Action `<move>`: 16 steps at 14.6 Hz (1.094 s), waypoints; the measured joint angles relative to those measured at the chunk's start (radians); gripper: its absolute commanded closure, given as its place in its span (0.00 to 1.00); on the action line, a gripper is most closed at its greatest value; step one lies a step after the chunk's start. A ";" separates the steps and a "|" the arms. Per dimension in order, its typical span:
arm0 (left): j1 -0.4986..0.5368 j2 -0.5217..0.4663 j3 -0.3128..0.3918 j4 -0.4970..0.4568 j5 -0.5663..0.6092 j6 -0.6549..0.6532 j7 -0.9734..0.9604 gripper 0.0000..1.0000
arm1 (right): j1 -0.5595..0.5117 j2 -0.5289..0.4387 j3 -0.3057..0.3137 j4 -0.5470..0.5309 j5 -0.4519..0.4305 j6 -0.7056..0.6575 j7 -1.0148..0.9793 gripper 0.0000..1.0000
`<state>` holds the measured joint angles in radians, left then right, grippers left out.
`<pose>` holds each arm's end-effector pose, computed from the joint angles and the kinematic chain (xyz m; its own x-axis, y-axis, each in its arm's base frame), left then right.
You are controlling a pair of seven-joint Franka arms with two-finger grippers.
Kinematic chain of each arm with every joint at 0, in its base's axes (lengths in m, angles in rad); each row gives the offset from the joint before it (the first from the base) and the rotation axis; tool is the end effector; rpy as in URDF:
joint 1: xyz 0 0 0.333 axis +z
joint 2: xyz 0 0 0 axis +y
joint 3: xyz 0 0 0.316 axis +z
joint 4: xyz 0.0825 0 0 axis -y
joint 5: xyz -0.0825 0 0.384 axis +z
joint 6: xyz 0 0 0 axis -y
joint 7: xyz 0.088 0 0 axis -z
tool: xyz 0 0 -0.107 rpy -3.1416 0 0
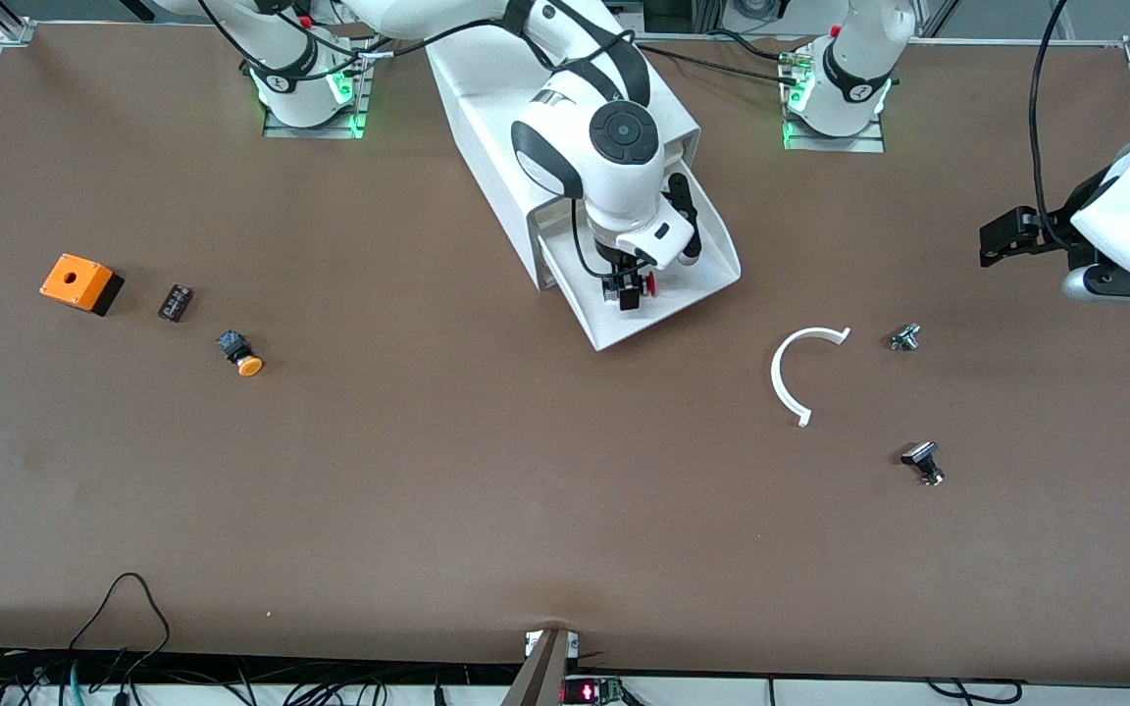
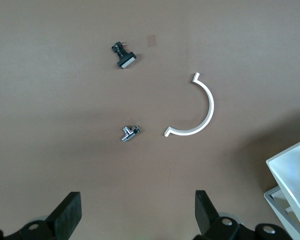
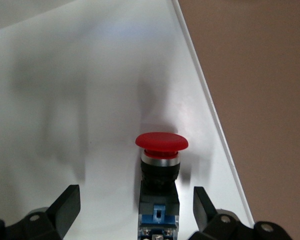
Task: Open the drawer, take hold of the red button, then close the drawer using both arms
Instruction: 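Grasp the red mushroom button inside the drawer with the right gripper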
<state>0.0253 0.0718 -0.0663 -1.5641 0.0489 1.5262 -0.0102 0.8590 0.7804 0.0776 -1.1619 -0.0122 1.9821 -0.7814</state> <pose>0.5690 -0.0166 0.5838 0.9936 -0.0287 -0.1088 -0.0338 -0.9984 -0.0451 0.4652 0.6022 0.3347 -0.1277 0.9900 0.0599 0.9918 0.1280 -0.0014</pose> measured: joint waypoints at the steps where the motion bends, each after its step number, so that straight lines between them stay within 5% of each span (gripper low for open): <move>1: 0.000 0.000 0.004 0.003 0.000 0.000 -0.018 0.00 | -0.001 0.000 0.000 0.000 0.000 0.001 0.002 0.00; 8: 0.003 -0.004 0.064 0.012 -0.009 -0.004 -0.041 0.00 | -0.005 0.006 -0.001 0.000 0.000 0.002 0.003 0.00; 12: 0.004 -0.004 0.090 0.012 -0.015 -0.007 -0.041 0.00 | -0.005 0.011 -0.001 0.000 -0.015 0.022 0.003 0.30; 16: 0.003 -0.004 0.090 0.012 -0.015 -0.008 -0.041 0.00 | -0.005 0.018 -0.001 -0.001 -0.037 0.055 0.003 0.40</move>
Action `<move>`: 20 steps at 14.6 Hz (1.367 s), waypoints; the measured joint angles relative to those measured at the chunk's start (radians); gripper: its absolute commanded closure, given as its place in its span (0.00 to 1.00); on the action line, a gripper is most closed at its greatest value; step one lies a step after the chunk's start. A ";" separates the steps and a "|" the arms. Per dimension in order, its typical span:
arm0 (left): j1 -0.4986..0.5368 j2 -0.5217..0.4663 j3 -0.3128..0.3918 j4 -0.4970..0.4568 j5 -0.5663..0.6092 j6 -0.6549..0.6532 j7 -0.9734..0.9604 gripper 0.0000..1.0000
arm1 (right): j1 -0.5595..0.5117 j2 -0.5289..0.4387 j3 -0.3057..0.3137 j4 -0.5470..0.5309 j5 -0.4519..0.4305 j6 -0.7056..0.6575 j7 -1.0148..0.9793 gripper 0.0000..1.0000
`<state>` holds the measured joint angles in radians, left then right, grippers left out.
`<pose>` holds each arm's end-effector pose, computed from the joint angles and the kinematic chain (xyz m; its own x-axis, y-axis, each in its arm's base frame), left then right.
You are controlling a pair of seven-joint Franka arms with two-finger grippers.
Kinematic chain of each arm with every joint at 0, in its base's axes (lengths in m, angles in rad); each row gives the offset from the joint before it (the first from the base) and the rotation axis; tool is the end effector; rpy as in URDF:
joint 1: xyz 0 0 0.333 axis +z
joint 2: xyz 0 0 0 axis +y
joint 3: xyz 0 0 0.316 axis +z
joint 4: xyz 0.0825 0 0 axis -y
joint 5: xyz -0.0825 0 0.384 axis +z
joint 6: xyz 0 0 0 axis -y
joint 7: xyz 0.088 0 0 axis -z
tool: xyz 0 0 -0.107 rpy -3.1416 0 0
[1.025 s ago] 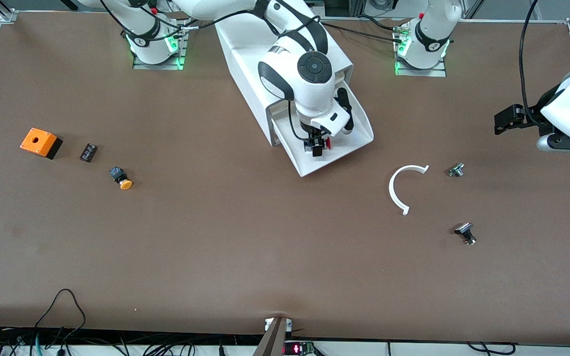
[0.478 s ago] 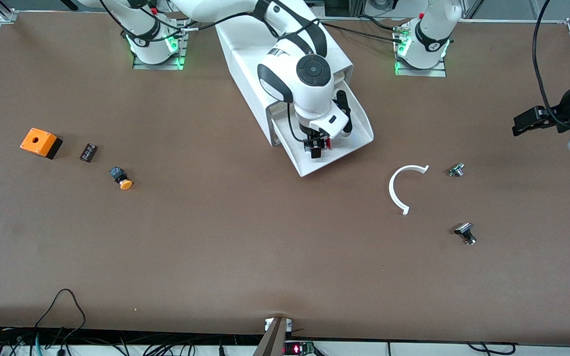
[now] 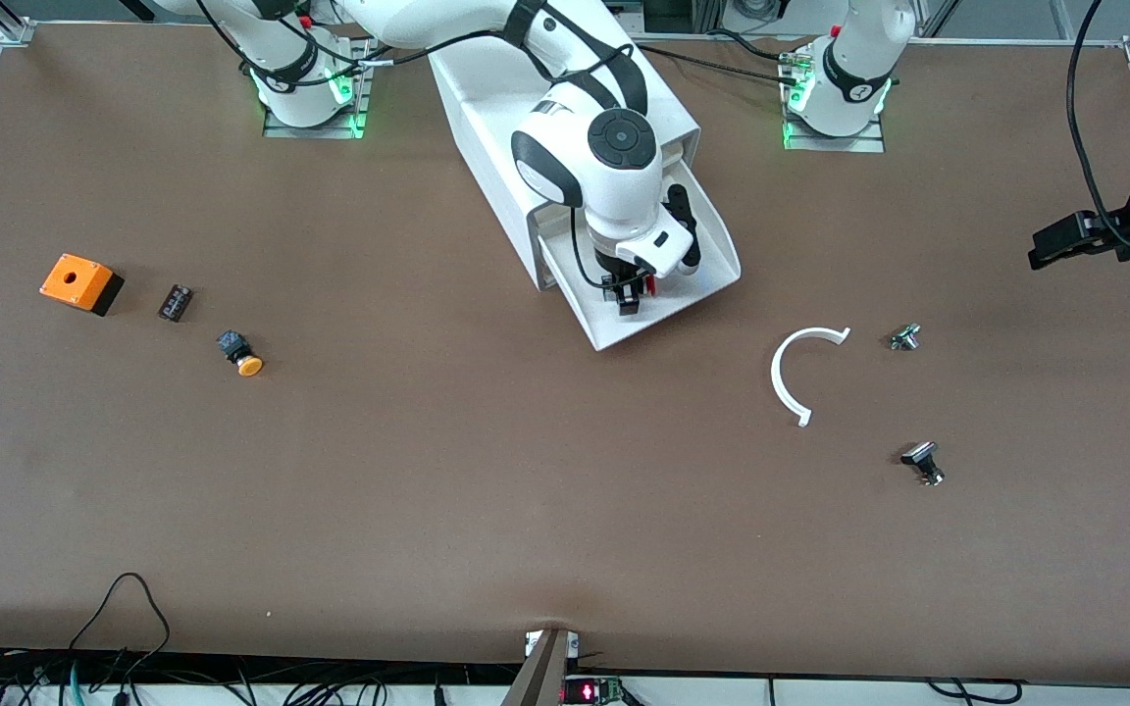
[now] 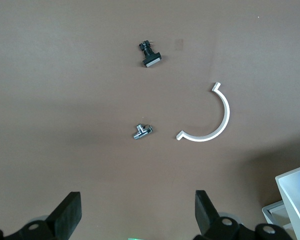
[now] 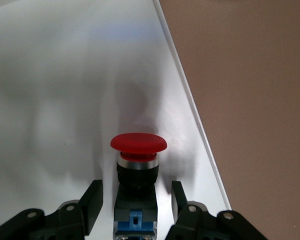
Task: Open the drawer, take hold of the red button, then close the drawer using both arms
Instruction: 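Grasp the red mushroom button inside the drawer with the right gripper, then lift the red button out of the drawer with the right gripper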
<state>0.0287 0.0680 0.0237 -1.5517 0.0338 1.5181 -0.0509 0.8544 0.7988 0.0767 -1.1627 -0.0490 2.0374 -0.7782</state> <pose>0.5671 0.0331 0.5910 0.9895 0.1047 -0.0994 0.1011 -0.9941 -0.0405 0.4734 0.6026 0.3254 -0.1344 0.9890 0.0622 0.9902 0.1315 0.0479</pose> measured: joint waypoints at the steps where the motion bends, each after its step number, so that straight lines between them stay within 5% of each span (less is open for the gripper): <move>1: 0.000 0.000 0.000 0.000 0.000 0.000 0.000 0.00 | 0.000 0.001 0.000 0.000 -0.001 0.001 0.000 0.42; 5: -0.002 0.000 -0.001 0.000 0.000 0.000 0.000 0.00 | 0.000 0.002 0.000 0.000 -0.022 0.003 0.000 0.52; 6: -0.002 0.000 -0.001 0.000 0.000 0.000 0.000 0.00 | 0.000 0.002 0.000 0.000 -0.031 0.003 0.000 0.74; 14: -0.005 0.000 -0.002 0.000 0.000 0.000 0.001 0.00 | -0.019 -0.003 -0.004 0.005 -0.036 0.006 0.013 0.84; 20: -0.006 0.000 -0.005 0.000 0.000 -0.006 0.001 0.00 | -0.017 -0.039 -0.010 0.044 -0.038 -0.006 0.199 0.86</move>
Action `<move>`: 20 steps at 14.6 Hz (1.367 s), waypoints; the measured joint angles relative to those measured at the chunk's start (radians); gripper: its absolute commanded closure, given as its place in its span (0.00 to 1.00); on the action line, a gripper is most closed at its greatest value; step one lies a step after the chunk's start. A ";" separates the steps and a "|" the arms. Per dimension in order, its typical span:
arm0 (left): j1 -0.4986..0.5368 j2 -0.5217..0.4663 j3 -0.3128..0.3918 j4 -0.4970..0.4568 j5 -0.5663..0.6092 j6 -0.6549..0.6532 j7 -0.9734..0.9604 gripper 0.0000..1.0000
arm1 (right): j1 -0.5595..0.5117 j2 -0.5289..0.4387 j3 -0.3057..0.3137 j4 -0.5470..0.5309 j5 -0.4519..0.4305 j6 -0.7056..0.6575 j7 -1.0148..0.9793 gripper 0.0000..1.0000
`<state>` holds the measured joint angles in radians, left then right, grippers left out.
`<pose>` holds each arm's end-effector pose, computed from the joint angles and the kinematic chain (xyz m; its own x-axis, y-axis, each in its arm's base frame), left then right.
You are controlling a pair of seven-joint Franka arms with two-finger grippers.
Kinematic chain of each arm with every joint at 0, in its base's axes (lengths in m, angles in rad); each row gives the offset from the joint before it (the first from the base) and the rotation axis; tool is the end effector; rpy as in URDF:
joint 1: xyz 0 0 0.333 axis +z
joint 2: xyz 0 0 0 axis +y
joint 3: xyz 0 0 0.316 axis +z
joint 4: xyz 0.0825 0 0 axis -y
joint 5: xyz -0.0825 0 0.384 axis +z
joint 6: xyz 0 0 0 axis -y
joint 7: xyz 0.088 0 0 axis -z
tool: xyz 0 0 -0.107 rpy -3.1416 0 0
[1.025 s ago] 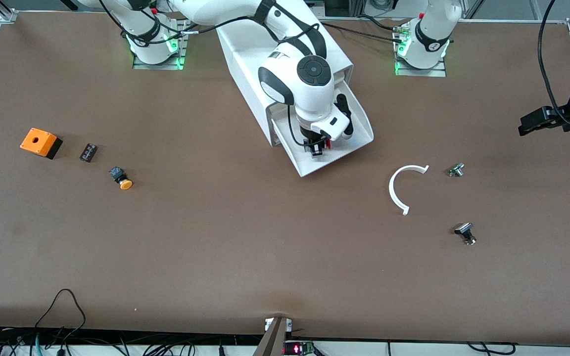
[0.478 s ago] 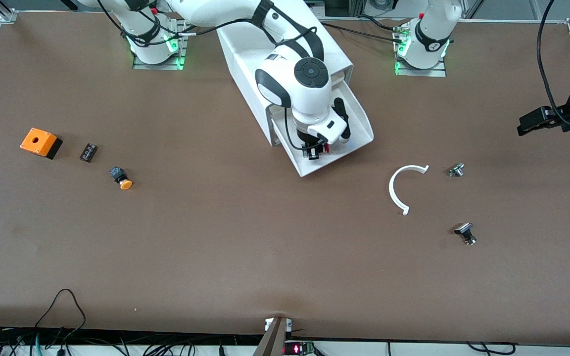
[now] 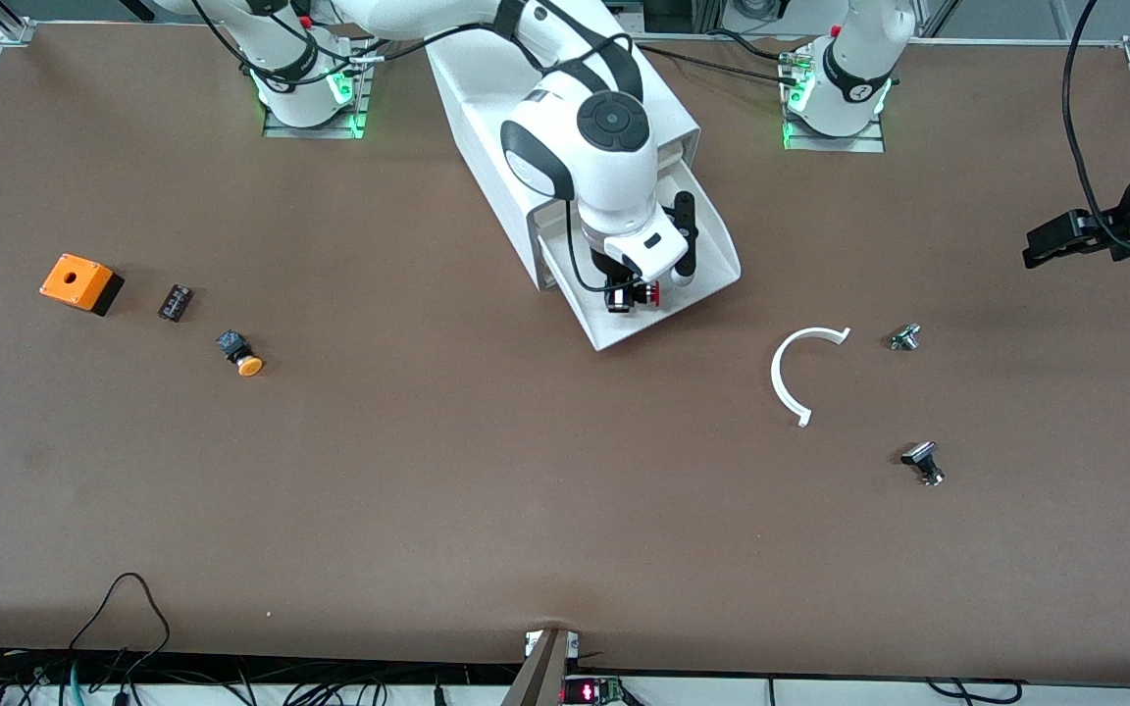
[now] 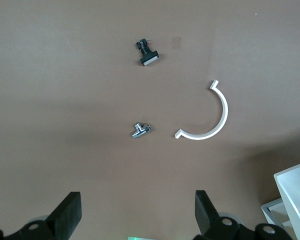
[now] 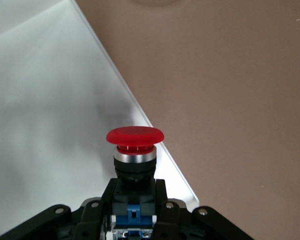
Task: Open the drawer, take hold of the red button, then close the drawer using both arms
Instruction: 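Lift the red button out of the drawer with the right gripper, then carry the red button toward the yellow button while the left gripper pushes the drawer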
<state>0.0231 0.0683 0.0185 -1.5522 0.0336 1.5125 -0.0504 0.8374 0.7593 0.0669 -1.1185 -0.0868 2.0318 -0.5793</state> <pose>0.5668 0.0270 0.5902 0.9900 0.0936 -0.1059 0.0898 -0.9951 -0.0402 0.4935 0.5933 0.3766 0.0697 0.9916 0.1092 0.9899 -0.0823 0.1153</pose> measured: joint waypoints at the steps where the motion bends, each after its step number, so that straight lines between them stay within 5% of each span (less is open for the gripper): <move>1: -0.001 0.001 -0.002 -0.001 -0.001 0.000 0.000 0.00 | -0.001 -0.016 -0.011 0.009 -0.001 -0.005 0.007 0.86; 7: -0.006 0.034 -0.045 -0.044 -0.044 0.054 -0.073 0.00 | -0.045 -0.145 -0.093 0.021 -0.002 -0.104 0.036 0.85; 11: -0.026 0.074 -0.112 -0.107 -0.046 0.162 -0.215 0.00 | -0.115 -0.175 -0.114 0.009 -0.003 -0.162 0.225 0.84; 20: -0.091 0.168 -0.262 -0.342 -0.046 0.610 -0.595 0.00 | -0.256 -0.194 -0.207 -0.233 -0.003 -0.197 0.533 0.84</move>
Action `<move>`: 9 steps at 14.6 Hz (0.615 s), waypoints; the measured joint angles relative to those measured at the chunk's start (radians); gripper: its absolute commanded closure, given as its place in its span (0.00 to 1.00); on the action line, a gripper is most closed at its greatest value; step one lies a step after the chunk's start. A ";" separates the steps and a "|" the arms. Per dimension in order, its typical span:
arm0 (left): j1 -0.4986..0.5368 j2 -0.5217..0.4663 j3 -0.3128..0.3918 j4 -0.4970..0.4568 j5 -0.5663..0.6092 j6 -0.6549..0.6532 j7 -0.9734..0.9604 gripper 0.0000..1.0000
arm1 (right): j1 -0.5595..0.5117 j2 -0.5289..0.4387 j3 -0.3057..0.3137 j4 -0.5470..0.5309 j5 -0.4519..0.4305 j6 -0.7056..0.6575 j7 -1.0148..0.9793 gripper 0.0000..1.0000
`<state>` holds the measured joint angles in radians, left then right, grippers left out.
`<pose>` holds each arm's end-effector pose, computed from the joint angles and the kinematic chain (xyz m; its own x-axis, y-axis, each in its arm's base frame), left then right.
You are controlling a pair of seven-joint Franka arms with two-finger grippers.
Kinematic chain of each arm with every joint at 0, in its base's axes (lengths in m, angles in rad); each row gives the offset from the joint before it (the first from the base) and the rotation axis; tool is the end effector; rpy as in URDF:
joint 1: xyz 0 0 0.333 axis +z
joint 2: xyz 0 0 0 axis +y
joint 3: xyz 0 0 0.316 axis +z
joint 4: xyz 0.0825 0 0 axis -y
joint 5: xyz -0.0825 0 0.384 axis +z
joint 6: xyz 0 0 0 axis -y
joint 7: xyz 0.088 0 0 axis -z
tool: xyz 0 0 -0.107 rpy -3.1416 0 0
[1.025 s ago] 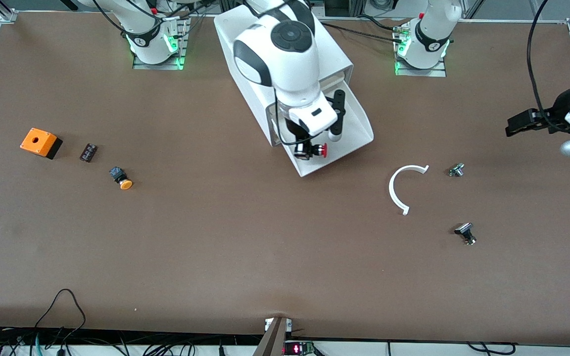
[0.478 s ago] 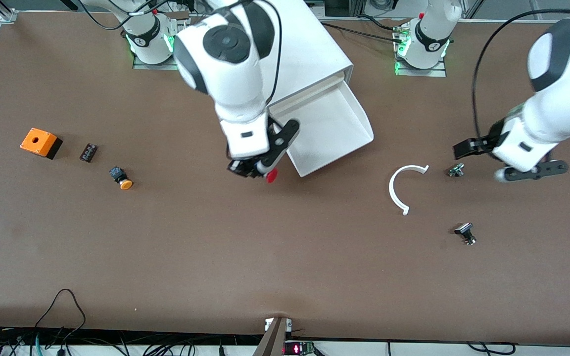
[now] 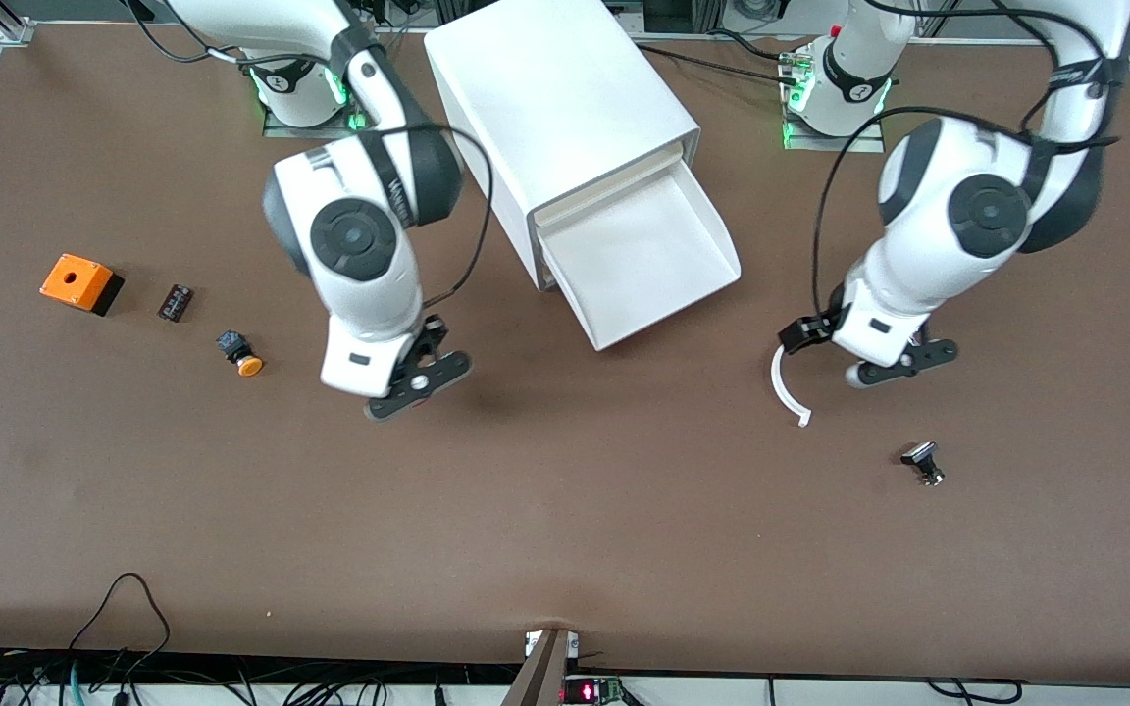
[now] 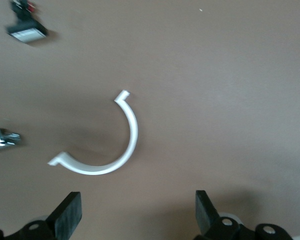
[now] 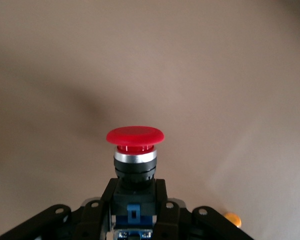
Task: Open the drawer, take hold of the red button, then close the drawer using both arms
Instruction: 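Carry the red button toward the yellow button while the left gripper pushes the drawer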
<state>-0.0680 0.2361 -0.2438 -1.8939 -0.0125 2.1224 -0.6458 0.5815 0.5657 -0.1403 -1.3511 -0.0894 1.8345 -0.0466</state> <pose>0.5827 -0.1812 0.3836 0.9399 0.3388 -0.0414 0.3407 -0.9387 0.0528 0.6338 0.3133 0.3929 0.8613 0.5005 -0.0876 0.5081 -0.8473 0.1546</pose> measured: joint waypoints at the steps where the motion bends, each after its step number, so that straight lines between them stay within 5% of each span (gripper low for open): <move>1: -0.023 0.018 -0.003 -0.005 0.000 0.038 -0.038 0.00 | -0.024 -0.007 -0.005 -0.036 0.000 0.004 0.000 0.84; 9: -0.112 0.139 -0.006 -0.070 0.008 0.318 -0.162 0.00 | -0.163 -0.060 -0.010 -0.502 0.000 0.482 -0.015 0.81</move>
<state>-0.1800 0.3753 -0.2501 -1.9637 -0.0048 2.4407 -0.8078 0.4186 0.5057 -0.1506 -1.8528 -0.0893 2.3161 -0.0612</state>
